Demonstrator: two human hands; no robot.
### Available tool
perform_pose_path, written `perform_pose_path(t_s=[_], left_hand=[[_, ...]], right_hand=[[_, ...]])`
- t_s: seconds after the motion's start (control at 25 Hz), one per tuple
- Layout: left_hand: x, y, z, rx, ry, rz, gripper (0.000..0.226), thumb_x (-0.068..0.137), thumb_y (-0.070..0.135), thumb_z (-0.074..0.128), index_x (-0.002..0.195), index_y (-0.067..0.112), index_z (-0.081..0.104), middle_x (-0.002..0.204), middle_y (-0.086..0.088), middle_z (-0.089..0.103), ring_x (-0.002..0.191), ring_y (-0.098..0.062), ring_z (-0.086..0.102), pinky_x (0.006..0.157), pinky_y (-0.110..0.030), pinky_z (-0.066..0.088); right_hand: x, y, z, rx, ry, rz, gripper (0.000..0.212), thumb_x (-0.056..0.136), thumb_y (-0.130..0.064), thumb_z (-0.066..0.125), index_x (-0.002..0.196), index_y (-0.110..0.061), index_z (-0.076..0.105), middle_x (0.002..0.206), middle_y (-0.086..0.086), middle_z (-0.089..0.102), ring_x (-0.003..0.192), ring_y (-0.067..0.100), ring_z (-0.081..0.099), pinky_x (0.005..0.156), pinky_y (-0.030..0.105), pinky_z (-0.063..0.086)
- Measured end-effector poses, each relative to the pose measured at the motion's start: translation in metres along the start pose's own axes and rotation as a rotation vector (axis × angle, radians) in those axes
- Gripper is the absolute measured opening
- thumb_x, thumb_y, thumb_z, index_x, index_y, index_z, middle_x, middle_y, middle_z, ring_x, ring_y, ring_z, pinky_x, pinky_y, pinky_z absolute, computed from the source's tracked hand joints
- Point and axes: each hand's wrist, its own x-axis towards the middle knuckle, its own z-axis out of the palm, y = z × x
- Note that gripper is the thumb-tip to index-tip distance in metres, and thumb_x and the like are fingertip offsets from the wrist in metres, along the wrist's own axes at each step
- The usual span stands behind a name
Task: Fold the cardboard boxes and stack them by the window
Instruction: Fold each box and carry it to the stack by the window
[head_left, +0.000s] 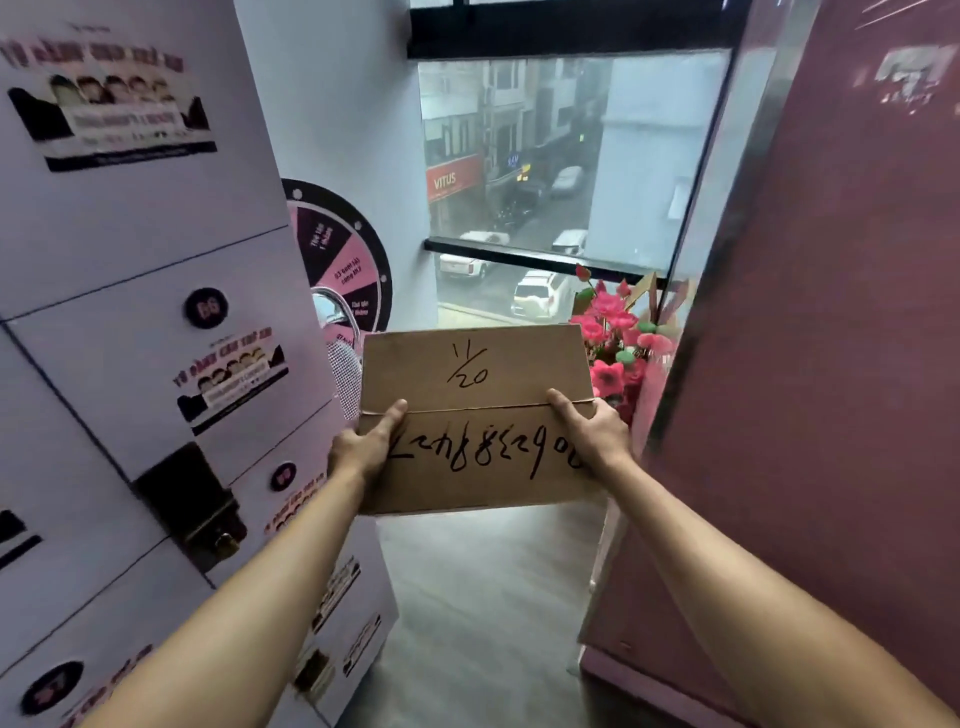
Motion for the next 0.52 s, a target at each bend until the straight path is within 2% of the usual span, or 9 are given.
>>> perform_pose_path(t_s=[0.12, 0.24, 0.36, 0.44, 0.52], left_hand=[[0.072, 0.020, 0.032, 0.016, -0.008, 0.019, 0.091, 0.072, 0.071, 0.073, 0.142, 0.017, 0.052, 0.138, -0.009, 0.058, 0.125, -0.032, 0.054, 0.110, -0.044, 0.043], [0.155, 0.040, 0.072, 0.024, -0.007, 0.039, 0.080, 0.073, 0.068, 0.074, 0.133, 0.016, 0.060, 0.130, -0.008, 0.063, 0.114, -0.029, 0.059, 0.103, -0.039, 0.047], [0.231, 0.064, 0.109, 0.059, 0.023, 0.021, 0.075, 0.074, 0.068, 0.073, 0.127, 0.015, 0.063, 0.124, -0.008, 0.065, 0.113, -0.030, 0.061, 0.104, -0.042, 0.047], [0.275, 0.079, 0.124, 0.070, 0.032, 0.013, 0.071, 0.074, 0.068, 0.073, 0.121, 0.016, 0.063, 0.119, -0.008, 0.066, 0.109, -0.030, 0.062, 0.103, -0.046, 0.048], [0.328, 0.096, 0.135, 0.071, 0.071, -0.004, 0.070, 0.074, 0.071, 0.072, 0.119, 0.017, 0.062, 0.116, -0.005, 0.066, 0.106, -0.029, 0.063, 0.101, -0.047, 0.048]], right_hand=[[0.073, -0.007, 0.024, -0.009, 0.000, 0.016, 0.085, 0.078, -0.079, 0.057, 0.132, -0.013, 0.059, 0.128, 0.011, 0.065, 0.120, 0.032, 0.059, 0.104, 0.044, 0.046], [0.164, -0.011, 0.052, 0.014, -0.013, 0.028, 0.081, 0.078, -0.078, 0.059, 0.128, -0.014, 0.062, 0.126, 0.009, 0.066, 0.118, 0.030, 0.061, 0.101, 0.038, 0.047], [0.259, -0.019, 0.078, 0.018, -0.026, 0.014, 0.076, 0.077, -0.079, 0.059, 0.121, -0.017, 0.065, 0.118, 0.006, 0.069, 0.112, 0.028, 0.064, 0.097, 0.039, 0.049], [0.311, -0.028, 0.101, 0.037, -0.064, 0.026, 0.079, 0.075, -0.080, 0.059, 0.122, -0.016, 0.064, 0.117, 0.006, 0.069, 0.111, 0.029, 0.064, 0.099, 0.044, 0.049], [0.366, -0.045, 0.127, 0.049, -0.099, 0.023, 0.082, 0.074, -0.080, 0.060, 0.123, -0.014, 0.062, 0.112, 0.003, 0.066, 0.106, 0.026, 0.063, 0.097, 0.043, 0.050]])
